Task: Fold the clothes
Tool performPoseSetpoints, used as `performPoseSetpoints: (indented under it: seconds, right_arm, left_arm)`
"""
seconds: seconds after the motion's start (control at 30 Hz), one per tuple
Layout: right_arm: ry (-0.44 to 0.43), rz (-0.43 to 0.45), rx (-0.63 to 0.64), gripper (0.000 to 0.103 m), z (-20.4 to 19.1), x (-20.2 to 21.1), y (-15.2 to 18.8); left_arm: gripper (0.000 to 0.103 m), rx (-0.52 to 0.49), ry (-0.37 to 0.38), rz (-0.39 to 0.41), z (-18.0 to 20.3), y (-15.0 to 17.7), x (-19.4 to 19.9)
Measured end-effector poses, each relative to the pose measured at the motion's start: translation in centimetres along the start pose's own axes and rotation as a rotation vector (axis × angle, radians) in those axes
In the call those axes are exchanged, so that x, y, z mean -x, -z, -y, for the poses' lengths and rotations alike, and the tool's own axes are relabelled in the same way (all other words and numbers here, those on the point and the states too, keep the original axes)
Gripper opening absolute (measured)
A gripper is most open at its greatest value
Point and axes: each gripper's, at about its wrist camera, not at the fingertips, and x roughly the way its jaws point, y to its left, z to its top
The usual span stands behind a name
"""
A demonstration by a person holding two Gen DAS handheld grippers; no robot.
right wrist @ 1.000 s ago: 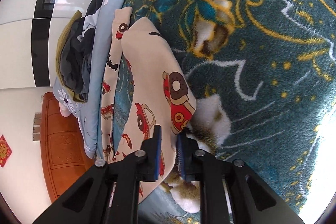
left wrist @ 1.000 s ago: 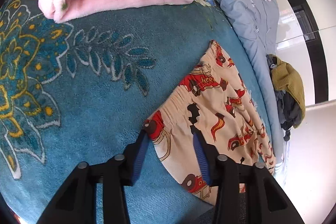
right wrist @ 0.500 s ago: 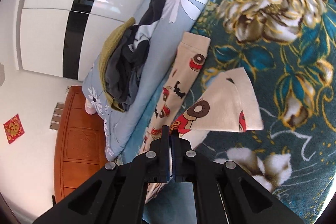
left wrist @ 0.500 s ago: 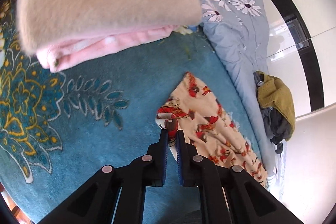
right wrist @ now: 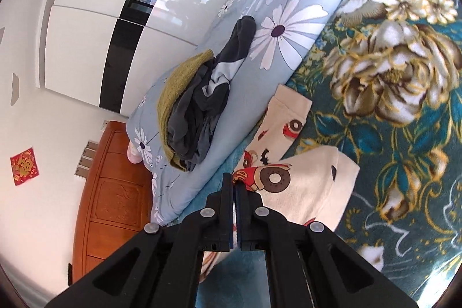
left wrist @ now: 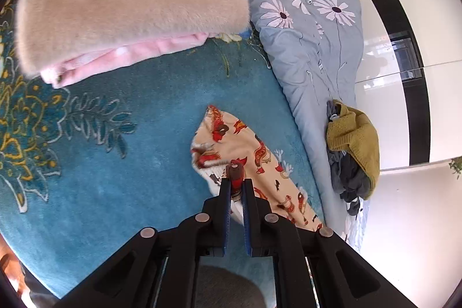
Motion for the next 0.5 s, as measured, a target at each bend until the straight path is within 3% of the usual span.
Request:
performPoseSetpoints:
  seconds: [0.13,0.27,0.43,0.5]
  right_arm:
    - [0.130,-0.074,0.056,0.001,-2.1,-8.3,-4.4]
    - [0.267,-0.133,0.098,0.001,-3.8,-16.5,-7.1]
    - [0.407,-0.176,0.166,0.001,-4.7,-21.7,-8.3]
    - [0.460,-0.190,0.137,0.001,-3.9,-23.1,-8.7]
  left_arm:
    - [0.008,0.010,-0.079,-0.006,3.5,-3.8,-5.6]
    - [0.008,0.071,-0.098,0.006,4.8,-6.8,-9.1]
    - [0.008,0.036,-0.179,-0.015,5.8,-9.0,-12.2]
    - [0.009,0.043,-0.164,-0.025,5.2,-9.4,-13.3]
